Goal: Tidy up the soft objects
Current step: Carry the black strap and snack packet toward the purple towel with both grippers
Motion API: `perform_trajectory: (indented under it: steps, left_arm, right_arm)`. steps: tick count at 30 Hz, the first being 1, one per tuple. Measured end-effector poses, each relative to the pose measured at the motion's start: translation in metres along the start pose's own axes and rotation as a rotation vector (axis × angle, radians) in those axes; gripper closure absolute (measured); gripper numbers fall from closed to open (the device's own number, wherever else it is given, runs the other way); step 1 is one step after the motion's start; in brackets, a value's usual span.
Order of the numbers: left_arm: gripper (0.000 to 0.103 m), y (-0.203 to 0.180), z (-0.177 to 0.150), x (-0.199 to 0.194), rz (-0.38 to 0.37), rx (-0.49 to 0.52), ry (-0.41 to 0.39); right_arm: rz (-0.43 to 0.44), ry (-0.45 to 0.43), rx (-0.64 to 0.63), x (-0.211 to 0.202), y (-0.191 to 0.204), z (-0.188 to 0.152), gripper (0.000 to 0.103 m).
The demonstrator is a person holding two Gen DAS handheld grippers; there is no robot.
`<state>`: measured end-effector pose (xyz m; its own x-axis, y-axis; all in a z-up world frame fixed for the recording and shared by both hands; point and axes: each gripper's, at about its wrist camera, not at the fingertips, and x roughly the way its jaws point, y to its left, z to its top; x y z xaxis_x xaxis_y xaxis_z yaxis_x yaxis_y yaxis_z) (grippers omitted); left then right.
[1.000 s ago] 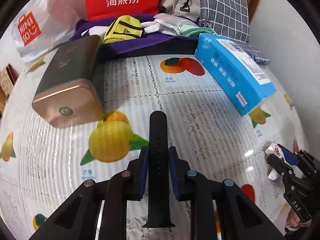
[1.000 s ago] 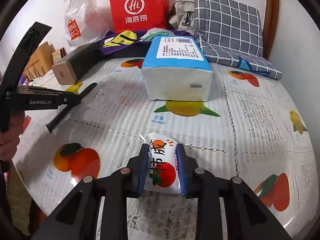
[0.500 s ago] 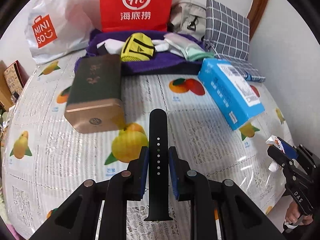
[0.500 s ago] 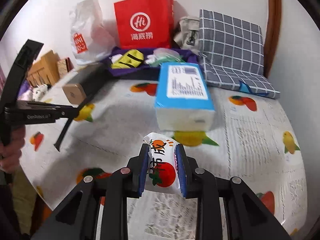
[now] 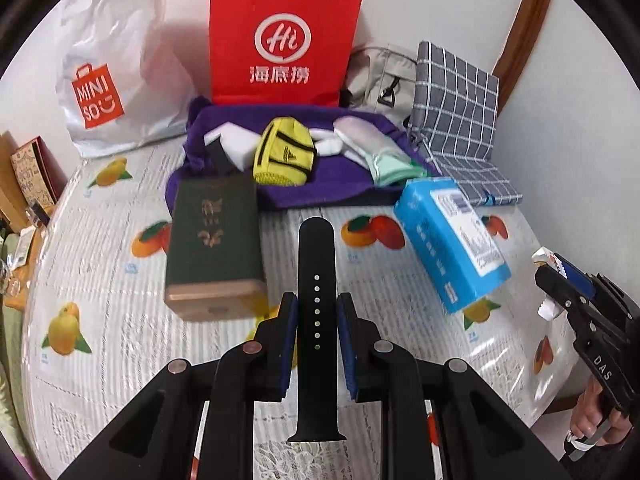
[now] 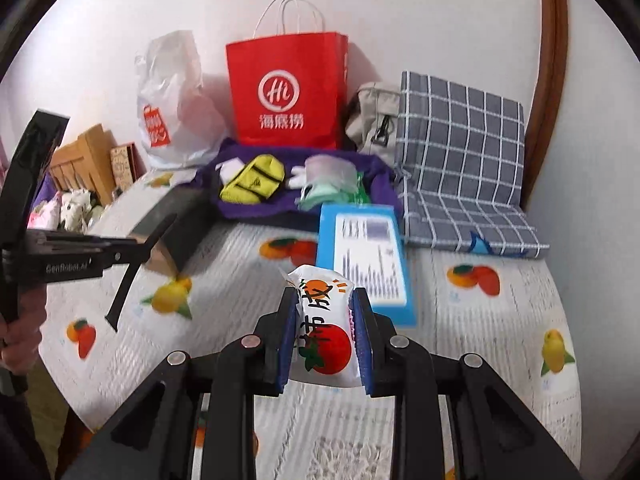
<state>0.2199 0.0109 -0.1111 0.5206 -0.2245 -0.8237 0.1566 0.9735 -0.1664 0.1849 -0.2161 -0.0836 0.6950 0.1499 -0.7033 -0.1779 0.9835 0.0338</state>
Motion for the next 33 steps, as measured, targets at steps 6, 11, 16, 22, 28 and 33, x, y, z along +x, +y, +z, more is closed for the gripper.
perform_trajectory:
  steps: [6,11,16,22,28,33]
  left_arm:
    - [0.084,0.002,0.024,-0.008,0.003,0.001,-0.026]
    - [0.084,0.001,0.04,-0.008,0.003,0.004,-0.033]
    - [0.084,-0.001,0.056,-0.005,0.005,0.006,-0.039]
    - [0.084,-0.003,0.074,-0.002,0.013,0.018,-0.05]
    - [0.084,-0.001,0.088,-0.001,0.004,0.011,-0.063]
    - [0.084,0.006,0.097,0.0,0.009,-0.006,-0.07]
  right_arm:
    - [-0.013,-0.028,0.021,0.002,-0.003,0.025,0.076]
    - [-0.02,-0.048,0.036,0.006,-0.008,0.044,0.076]
    - [-0.016,-0.06,0.047,0.011,-0.011,0.062,0.076]
    - [0.01,-0.076,0.07,0.019,-0.016,0.08,0.076]
    - [0.042,-0.08,0.079,0.027,-0.019,0.092,0.076]
    - [0.052,-0.078,0.081,0.038,-0.021,0.103,0.076]
